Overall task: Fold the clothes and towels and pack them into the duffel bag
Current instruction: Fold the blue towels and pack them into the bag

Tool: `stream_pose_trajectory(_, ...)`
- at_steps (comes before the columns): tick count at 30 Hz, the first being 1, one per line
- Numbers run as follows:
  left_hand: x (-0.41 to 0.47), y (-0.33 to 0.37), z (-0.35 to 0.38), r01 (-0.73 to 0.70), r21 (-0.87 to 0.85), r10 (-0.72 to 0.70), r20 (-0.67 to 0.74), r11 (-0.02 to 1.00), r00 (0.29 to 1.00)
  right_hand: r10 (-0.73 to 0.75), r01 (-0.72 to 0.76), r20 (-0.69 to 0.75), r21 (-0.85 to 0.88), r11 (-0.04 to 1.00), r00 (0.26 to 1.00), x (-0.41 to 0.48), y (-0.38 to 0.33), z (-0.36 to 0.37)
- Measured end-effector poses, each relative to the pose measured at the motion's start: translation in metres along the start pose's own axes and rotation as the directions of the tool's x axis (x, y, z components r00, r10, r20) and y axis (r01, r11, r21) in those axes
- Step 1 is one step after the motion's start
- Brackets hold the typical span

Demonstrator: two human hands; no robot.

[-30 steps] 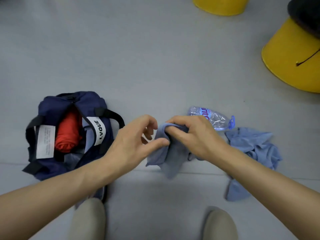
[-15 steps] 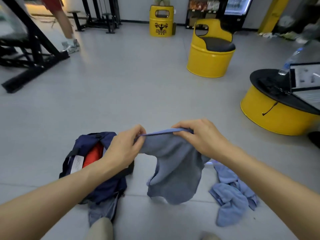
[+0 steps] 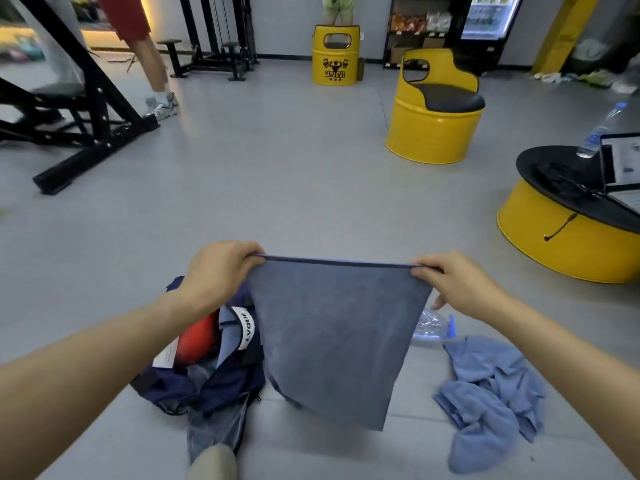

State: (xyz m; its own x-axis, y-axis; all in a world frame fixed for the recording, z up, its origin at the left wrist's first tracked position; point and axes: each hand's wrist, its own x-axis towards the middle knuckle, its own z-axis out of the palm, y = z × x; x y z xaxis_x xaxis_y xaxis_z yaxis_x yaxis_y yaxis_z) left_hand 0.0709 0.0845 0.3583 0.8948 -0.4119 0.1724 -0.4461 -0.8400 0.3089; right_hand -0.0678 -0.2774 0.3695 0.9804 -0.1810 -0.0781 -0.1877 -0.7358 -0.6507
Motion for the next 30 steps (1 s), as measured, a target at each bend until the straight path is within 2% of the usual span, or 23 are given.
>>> stream_pose_trajectory(2, 0.027, -0.001, 0.002, 0.090, -0.073, -0.091, -0.014, 0.993, 0.996, 0.072, -0.052, -0.059, 0.293, 0.955, 0.996, 0.028, 0.005, 0.003)
stream_pose_trajectory(3, 0.042, 0.001, 0.000, 0.146, -0.202, -0.150, -0.001, 0.968, 0.989, 0.086, -0.042, -0.103, 0.371, 0.928, 0.991, 0.042, 0.005, 0.002)
stream_pose_trajectory(4, 0.058, 0.006, -0.004, 0.215, -0.400, -0.219, 0.036, 0.891, 0.975, 0.085, -0.014, -0.154, 0.415, 0.910, 0.984, 0.056, 0.002, -0.002)
stream_pose_trajectory(6, 0.083, 0.016, -0.018, 0.330, -0.743, -0.307, 0.175, 0.582, 0.936, 0.052, 0.070, -0.272, 0.423, 0.904, 0.961, 0.078, -0.010, -0.016)
stream_pose_trajectory(7, 0.094, 0.020, -0.028, 0.331, -0.833, -0.294, 0.214, 0.443, 0.932, 0.018, 0.116, -0.321, 0.394, 0.912, 0.947, 0.085, -0.017, -0.025)
stream_pose_trajectory(8, 0.103, 0.022, -0.037, 0.301, -0.881, -0.265, 0.212, 0.365, 0.941, -0.031, 0.168, -0.367, 0.348, 0.922, 0.930, 0.089, -0.025, -0.036)
stream_pose_trajectory(10, 0.115, 0.023, -0.054, 0.215, -0.922, -0.213, 0.151, 0.322, 0.965, -0.124, 0.259, -0.444, 0.259, 0.930, 0.888, 0.088, -0.042, -0.055)
stream_pose_trajectory(13, 0.110, 0.019, -0.068, 0.109, -0.917, -0.164, 0.049, 0.383, 0.985, -0.230, 0.370, -0.488, 0.212, 0.905, 0.842, 0.069, -0.055, -0.066)
stream_pose_trajectory(16, 0.078, 0.008, -0.054, 0.107, -0.887, -0.122, 0.058, 0.450, 0.991, -0.239, 0.353, -0.441, 0.197, 0.915, 0.865, 0.038, -0.042, -0.047)
stream_pose_trajectory(21, 0.003, -0.033, 0.039, 0.236, -0.830, -0.120, 0.204, 0.505, 0.972, -0.188, 0.226, -0.258, 0.126, 0.966, 0.948, -0.007, 0.025, 0.040)
stream_pose_trajectory(24, -0.043, -0.063, 0.117, 0.318, -0.729, -0.068, 0.350, 0.606, 0.934, -0.152, 0.158, -0.121, 0.038, 0.987, 0.981, -0.026, 0.084, 0.111)
stream_pose_trajectory(27, -0.087, -0.085, 0.195, 0.372, -0.584, -0.022, 0.517, 0.721, 0.856, -0.078, 0.079, 0.012, -0.044, 0.996, 0.997, -0.040, 0.150, 0.183)
stream_pose_trajectory(30, -0.130, -0.099, 0.269, 0.311, -0.406, 0.003, 0.612, 0.860, 0.791, -0.028, 0.044, 0.126, -0.128, 0.991, 0.992, -0.056, 0.213, 0.250)
